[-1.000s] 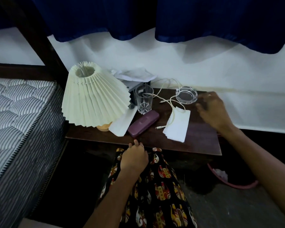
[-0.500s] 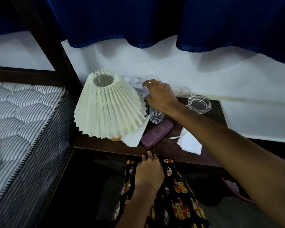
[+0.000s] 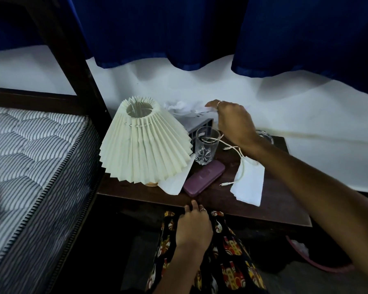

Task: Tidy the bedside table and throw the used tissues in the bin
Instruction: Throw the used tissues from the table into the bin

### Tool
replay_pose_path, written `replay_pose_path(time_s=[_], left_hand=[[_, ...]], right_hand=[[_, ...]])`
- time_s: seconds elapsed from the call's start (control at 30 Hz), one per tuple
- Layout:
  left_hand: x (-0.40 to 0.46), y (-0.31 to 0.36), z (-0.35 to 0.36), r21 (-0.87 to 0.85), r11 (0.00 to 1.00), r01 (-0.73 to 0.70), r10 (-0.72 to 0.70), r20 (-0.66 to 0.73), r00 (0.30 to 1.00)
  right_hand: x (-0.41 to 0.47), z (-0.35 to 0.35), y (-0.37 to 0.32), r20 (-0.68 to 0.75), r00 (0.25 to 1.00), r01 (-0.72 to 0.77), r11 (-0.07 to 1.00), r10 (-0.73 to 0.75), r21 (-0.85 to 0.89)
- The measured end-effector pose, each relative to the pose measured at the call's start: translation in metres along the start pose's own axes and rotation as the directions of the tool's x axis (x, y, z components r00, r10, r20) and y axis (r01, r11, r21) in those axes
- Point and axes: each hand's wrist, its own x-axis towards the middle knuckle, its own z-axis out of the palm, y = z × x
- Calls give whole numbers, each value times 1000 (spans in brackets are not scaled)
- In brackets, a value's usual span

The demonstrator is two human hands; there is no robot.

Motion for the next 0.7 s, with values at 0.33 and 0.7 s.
replay_pose_path(time_s=[0.33, 0.7], left_hand=[[-1, -1, 2, 42, 999, 11, -12, 9, 1000], [0, 4, 5, 25, 999, 24, -24, 11, 1000]], right_hand=[[-100, -92, 65, -151, 986, 67, 996, -74, -51], [-224, -109, 155, -6, 993, -113, 942, 118, -317]])
